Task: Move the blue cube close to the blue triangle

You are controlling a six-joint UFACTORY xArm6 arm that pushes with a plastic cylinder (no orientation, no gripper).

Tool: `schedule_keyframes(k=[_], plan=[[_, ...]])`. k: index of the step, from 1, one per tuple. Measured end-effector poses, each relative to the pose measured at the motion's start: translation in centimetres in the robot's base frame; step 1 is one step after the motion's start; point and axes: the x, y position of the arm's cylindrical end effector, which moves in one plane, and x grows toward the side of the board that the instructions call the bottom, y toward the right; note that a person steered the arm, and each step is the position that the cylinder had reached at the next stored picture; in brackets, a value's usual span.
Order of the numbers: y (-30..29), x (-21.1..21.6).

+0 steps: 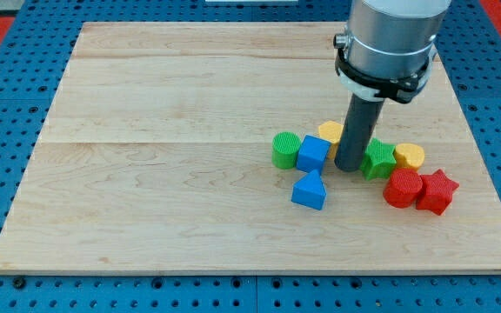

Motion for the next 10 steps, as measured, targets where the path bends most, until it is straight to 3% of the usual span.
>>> schedule_keyframes(k=[2,4,5,6,7,8,9,10], plan=[[-12.1,-0.6],[-14.1,-5.3],[-16.0,-1.8],[-14.3,0.5],[-8.7,-2.5],[-0.6,0.3],[-0.5,3.9],[-3.6,4.8]])
